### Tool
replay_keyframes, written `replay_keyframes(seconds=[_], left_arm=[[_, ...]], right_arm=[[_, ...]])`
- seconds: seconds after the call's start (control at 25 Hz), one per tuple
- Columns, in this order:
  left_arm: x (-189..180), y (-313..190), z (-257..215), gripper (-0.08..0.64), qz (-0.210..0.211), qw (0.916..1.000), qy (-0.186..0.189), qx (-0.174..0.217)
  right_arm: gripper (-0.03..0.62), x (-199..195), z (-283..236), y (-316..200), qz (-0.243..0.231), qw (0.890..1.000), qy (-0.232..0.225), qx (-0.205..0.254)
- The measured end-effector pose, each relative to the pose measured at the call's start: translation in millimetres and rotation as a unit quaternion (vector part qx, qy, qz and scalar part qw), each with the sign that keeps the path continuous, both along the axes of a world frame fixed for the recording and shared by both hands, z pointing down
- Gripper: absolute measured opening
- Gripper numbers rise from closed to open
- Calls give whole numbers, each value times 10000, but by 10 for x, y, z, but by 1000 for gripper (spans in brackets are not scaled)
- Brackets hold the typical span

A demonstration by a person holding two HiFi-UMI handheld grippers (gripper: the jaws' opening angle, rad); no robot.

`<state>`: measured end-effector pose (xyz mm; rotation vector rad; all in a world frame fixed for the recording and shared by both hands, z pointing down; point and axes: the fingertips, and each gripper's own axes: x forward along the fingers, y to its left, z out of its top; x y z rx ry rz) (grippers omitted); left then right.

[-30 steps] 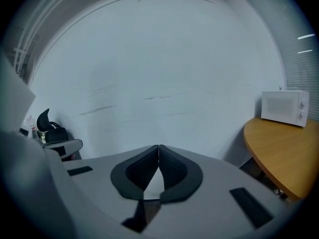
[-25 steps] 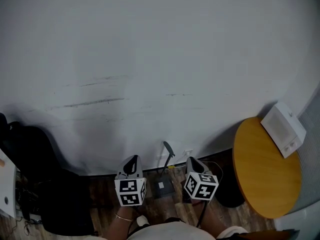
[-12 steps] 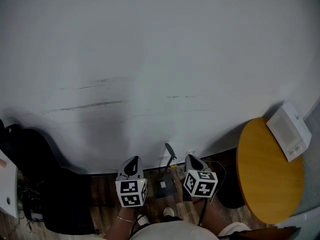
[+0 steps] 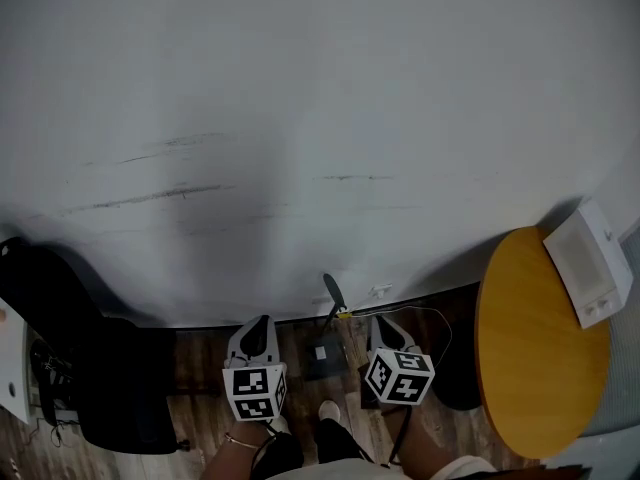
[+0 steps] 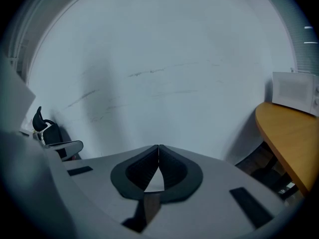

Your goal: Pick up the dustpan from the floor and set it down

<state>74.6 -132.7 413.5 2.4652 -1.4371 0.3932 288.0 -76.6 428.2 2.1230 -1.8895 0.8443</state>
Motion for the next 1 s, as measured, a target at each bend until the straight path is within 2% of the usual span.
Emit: replay_keyframes(seconds=[0.24,0.48,0.8,1.0], left_arm=[[35,92,478,17,-1,9998,-115,-149],[55,134,1131,18,-47,9994,-146,-308],[42,168,2150,18,-10,9981,-298,-548],[29,189,2514,18,17,9977,-330,-599]], right_arm=[[32,8,539,57,-126,9996,-78,-232],[32,-11,1290,124,-285,9984,-95,-486],[32,-52,2284,241,-205,9966,-244,-765],[32,-33,2623,263,-228,9957,-191,-877]])
